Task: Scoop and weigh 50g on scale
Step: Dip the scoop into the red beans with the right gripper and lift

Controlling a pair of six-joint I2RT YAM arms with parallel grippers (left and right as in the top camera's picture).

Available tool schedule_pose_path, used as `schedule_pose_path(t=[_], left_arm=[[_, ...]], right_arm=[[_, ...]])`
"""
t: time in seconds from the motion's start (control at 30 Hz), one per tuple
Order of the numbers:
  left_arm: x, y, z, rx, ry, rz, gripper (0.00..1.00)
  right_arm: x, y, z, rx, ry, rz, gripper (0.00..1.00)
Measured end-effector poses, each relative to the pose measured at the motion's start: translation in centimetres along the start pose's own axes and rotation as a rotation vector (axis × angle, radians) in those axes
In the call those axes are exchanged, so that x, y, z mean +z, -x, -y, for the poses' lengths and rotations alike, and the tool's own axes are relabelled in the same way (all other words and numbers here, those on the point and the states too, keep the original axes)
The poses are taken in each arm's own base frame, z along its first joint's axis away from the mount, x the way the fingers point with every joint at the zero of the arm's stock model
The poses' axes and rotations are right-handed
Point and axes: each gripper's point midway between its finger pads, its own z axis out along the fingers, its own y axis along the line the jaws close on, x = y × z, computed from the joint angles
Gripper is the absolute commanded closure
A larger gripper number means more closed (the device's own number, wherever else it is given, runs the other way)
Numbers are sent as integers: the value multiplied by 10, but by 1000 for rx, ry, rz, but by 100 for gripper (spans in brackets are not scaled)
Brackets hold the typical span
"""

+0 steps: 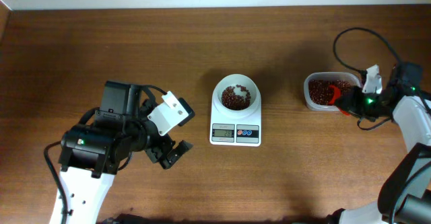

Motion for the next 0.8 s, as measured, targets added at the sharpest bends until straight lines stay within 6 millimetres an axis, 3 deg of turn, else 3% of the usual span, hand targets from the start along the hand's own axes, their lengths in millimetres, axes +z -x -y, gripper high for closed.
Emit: schedule_pose_path(t=[0.4, 0.8], left_arm=[[0, 0, 0, 0, 0, 0, 1], [0, 0, 0, 0, 0, 0, 1]], right_arm=[[5, 2, 1, 84, 93, -7, 96], [-20, 8, 14, 240, 296, 52, 96]])
